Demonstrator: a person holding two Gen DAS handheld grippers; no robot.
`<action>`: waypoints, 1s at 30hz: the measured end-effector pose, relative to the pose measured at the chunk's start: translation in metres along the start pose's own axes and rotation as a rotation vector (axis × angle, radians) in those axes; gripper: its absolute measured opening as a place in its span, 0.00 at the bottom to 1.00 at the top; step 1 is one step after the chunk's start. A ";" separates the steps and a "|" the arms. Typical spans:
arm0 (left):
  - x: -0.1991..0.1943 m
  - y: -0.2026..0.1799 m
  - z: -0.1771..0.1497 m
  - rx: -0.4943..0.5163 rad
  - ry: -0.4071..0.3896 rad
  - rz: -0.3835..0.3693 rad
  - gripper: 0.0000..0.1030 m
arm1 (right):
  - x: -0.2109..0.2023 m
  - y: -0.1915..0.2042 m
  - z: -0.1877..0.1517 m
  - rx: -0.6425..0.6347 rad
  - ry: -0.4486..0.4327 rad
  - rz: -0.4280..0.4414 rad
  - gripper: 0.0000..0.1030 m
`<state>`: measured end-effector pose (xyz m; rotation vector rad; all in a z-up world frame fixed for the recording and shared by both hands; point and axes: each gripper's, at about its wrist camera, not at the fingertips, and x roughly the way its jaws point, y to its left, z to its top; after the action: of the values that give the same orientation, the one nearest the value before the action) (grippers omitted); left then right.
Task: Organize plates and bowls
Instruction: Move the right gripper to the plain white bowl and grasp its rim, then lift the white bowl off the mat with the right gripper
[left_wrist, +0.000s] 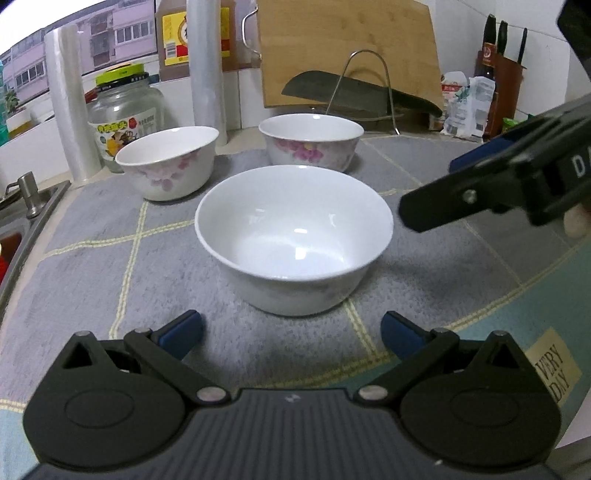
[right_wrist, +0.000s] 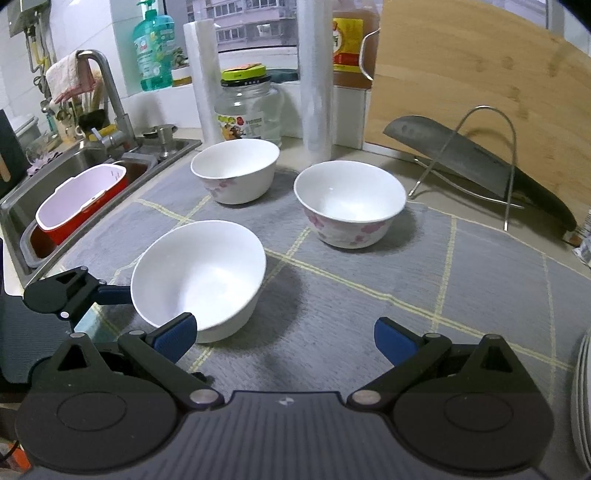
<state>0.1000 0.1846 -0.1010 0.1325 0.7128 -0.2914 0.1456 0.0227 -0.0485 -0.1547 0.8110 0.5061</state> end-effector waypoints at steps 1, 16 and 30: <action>0.001 0.000 0.001 0.003 -0.002 -0.004 0.99 | 0.002 0.001 0.001 -0.003 0.002 0.005 1.00; -0.010 0.000 0.015 0.041 -0.101 0.014 0.99 | 0.029 0.007 0.022 -0.023 0.014 0.144 1.00; -0.014 0.004 0.019 0.047 -0.121 -0.012 0.87 | 0.053 0.011 0.040 -0.049 0.030 0.238 0.74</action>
<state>0.1031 0.1873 -0.0769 0.1543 0.5867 -0.3248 0.1970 0.0643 -0.0586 -0.1116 0.8512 0.7502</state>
